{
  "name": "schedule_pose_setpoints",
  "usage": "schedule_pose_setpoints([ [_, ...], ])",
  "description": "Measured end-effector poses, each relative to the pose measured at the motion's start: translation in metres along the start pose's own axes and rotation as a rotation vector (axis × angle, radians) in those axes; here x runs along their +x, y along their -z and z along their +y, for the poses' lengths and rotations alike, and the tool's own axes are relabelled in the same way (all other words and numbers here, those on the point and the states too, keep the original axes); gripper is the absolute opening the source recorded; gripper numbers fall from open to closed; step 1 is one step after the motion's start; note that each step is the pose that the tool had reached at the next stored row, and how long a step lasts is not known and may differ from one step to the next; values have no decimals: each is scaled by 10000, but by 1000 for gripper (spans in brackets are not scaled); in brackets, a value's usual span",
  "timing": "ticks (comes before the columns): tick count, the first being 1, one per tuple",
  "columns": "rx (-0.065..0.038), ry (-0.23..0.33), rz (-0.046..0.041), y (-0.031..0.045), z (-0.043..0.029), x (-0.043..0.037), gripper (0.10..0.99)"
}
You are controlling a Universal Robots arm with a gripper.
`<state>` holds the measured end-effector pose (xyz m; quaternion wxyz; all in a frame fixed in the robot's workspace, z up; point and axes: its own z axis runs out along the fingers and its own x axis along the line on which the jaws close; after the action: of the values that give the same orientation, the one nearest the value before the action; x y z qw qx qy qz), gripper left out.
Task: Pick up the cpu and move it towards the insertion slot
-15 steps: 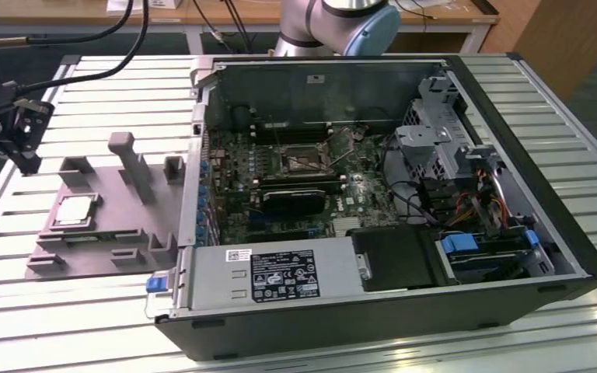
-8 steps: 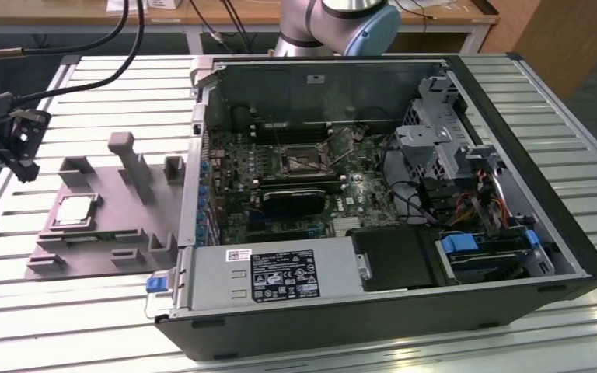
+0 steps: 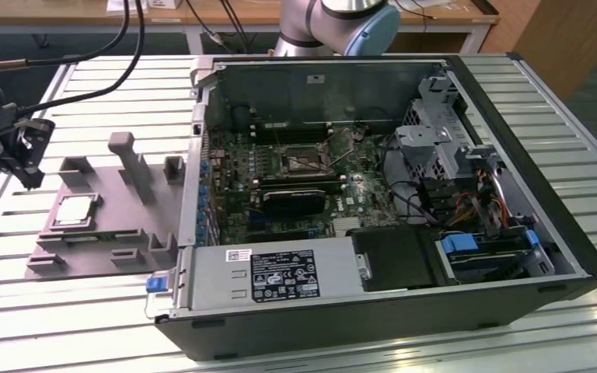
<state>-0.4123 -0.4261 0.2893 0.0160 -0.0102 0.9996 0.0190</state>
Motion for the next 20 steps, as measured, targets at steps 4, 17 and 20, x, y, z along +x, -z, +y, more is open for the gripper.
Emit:
schedule_pose_setpoints([
  [4,1,-2,-8,-74,8,1,102],
  [17,1,-47,-10,-292,140,-35,102],
  [20,7,-182,-13,-344,160,-33,102],
])
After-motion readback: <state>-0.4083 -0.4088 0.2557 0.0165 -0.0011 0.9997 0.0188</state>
